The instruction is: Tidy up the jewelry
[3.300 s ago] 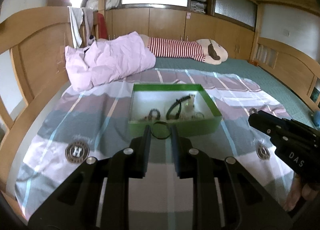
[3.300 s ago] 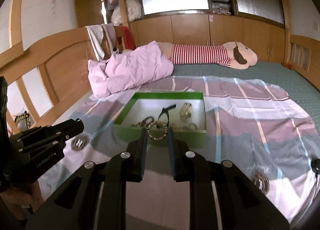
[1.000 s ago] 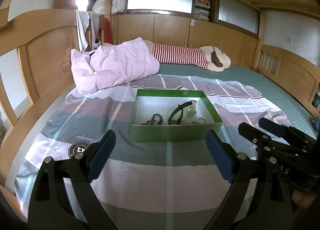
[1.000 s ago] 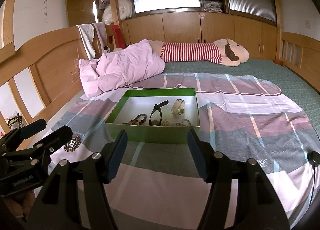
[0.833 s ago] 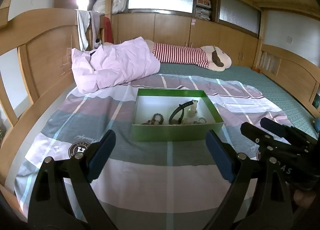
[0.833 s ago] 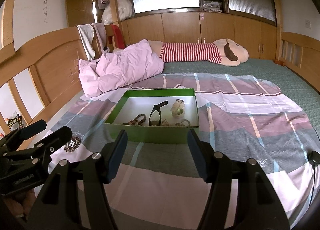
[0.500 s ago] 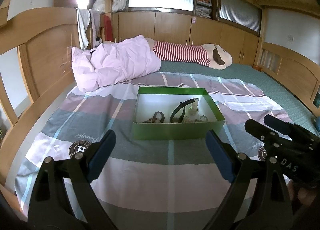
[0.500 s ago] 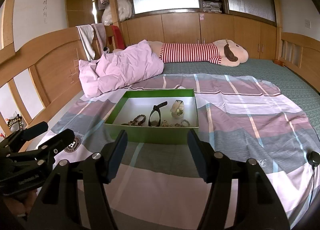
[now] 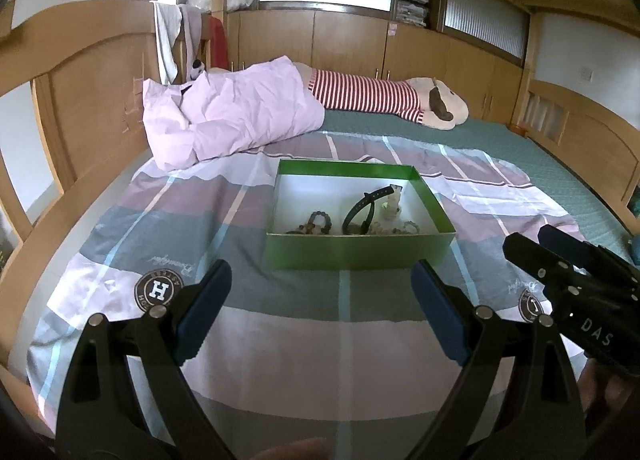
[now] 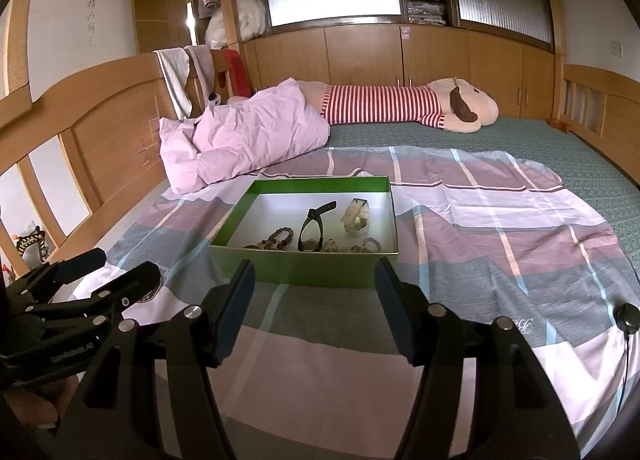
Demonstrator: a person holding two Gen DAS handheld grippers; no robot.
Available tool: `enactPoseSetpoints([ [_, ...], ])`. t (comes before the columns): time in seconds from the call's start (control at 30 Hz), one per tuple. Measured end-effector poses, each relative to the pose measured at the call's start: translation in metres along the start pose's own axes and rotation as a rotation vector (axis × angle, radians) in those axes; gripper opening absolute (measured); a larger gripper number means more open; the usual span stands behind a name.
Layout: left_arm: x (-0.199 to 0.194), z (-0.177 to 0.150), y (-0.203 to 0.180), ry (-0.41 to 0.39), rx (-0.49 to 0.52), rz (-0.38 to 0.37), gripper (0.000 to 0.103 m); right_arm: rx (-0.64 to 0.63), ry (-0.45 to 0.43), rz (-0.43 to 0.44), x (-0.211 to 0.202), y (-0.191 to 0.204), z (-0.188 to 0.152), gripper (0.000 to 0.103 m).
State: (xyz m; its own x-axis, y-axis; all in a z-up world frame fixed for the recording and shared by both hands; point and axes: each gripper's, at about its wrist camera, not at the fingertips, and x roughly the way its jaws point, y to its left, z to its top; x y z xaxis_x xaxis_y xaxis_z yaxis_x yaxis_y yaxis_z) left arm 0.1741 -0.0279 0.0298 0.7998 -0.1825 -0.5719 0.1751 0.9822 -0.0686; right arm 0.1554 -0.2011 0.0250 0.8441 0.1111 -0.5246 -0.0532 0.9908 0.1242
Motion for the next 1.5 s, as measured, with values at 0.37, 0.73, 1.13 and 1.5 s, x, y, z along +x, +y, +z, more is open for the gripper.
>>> enactPoseSetpoints([
  [0.37, 0.0077, -0.0010, 0.0041, 0.024, -0.015, -0.008, 0.095, 0.000, -0.001, 0.001, -0.0029, -0.0009, -0.0005, 0.061],
  [0.73, 0.0072, -0.0017, 0.0020, 0.023, -0.002, -0.014, 0.097, -0.001, -0.001, 0.001, -0.0034, -0.0010, -0.0002, 0.061],
  [1.13, 0.0070, -0.0041, 0.0017, 0.023, 0.007, -0.016, 0.097, -0.002, 0.001, 0.001, -0.0030, -0.0003, -0.0003, 0.061],
  [1.5, 0.0073, -0.0057, 0.0020, 0.023, 0.009, -0.016, 0.097, -0.002, 0.001, 0.001, -0.0033, -0.0002, -0.0002, 0.061],
])
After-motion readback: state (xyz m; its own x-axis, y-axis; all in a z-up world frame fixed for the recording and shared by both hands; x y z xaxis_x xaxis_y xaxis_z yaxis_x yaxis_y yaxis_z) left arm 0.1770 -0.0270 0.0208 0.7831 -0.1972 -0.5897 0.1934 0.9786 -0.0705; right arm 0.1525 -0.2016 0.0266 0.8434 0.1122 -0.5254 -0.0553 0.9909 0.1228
